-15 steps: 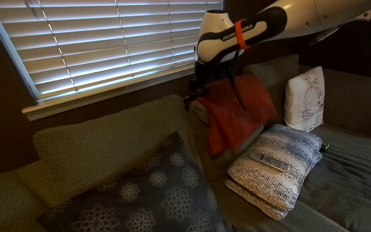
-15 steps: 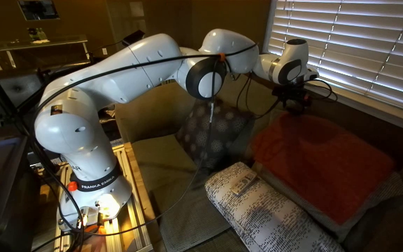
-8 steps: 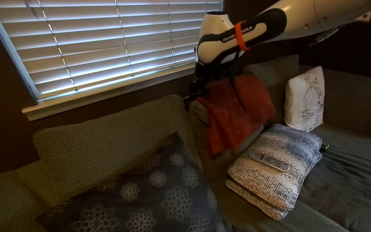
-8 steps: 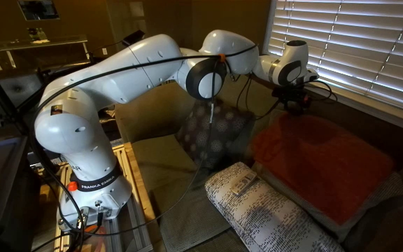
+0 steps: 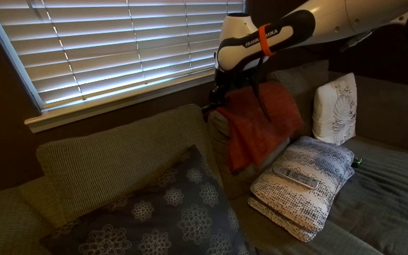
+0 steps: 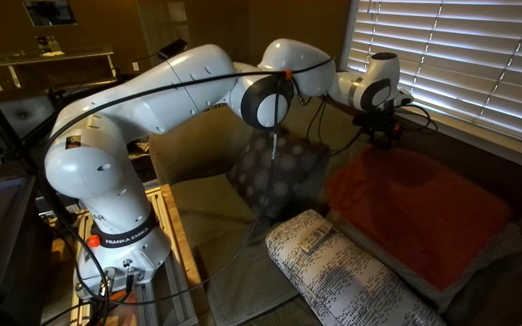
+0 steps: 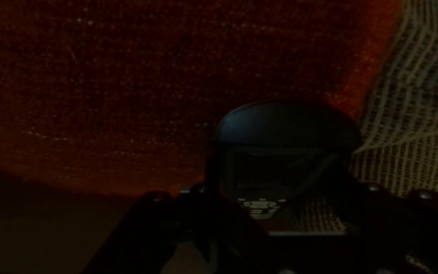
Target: Put the remote controller on the white pillows
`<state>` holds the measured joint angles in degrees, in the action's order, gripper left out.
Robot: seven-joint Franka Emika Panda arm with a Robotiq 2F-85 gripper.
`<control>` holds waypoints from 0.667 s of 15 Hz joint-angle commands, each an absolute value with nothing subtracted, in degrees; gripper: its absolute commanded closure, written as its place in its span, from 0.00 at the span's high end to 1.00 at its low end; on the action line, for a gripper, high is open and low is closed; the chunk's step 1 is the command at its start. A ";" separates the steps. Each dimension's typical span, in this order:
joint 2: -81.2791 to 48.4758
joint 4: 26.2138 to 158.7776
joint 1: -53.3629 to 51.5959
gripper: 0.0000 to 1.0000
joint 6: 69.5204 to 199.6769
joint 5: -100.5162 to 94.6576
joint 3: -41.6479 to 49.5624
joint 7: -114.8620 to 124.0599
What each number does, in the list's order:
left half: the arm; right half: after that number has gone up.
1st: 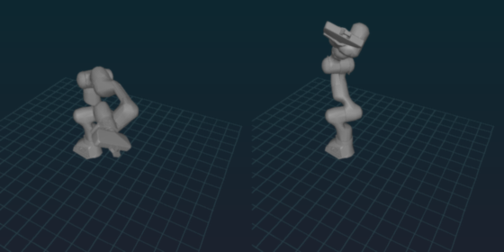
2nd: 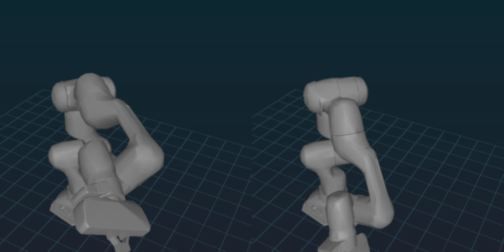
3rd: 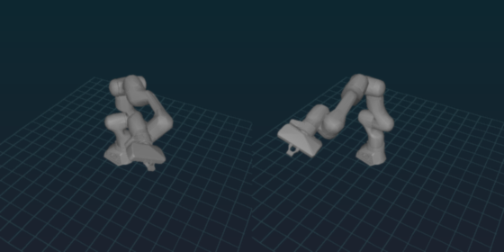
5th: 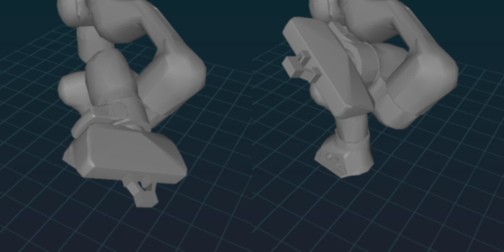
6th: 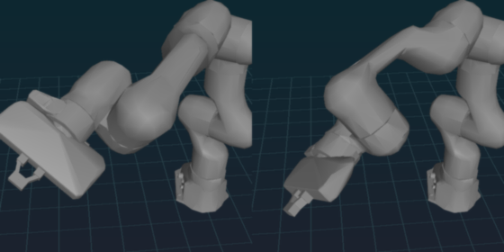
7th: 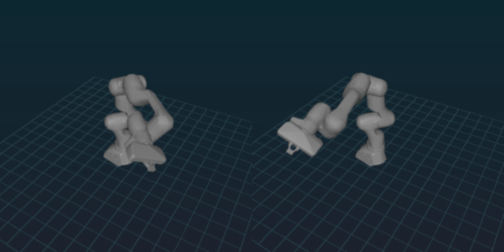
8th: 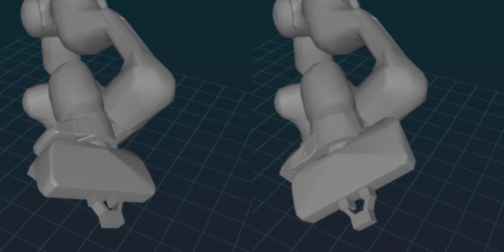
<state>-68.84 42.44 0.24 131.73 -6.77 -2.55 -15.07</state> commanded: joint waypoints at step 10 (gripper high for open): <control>-65.37 45.47 -0.33 0.42 130.09 -6.17 -2.99 -9.70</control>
<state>-68.16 42.46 -0.32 130.75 -6.77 -2.84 -11.57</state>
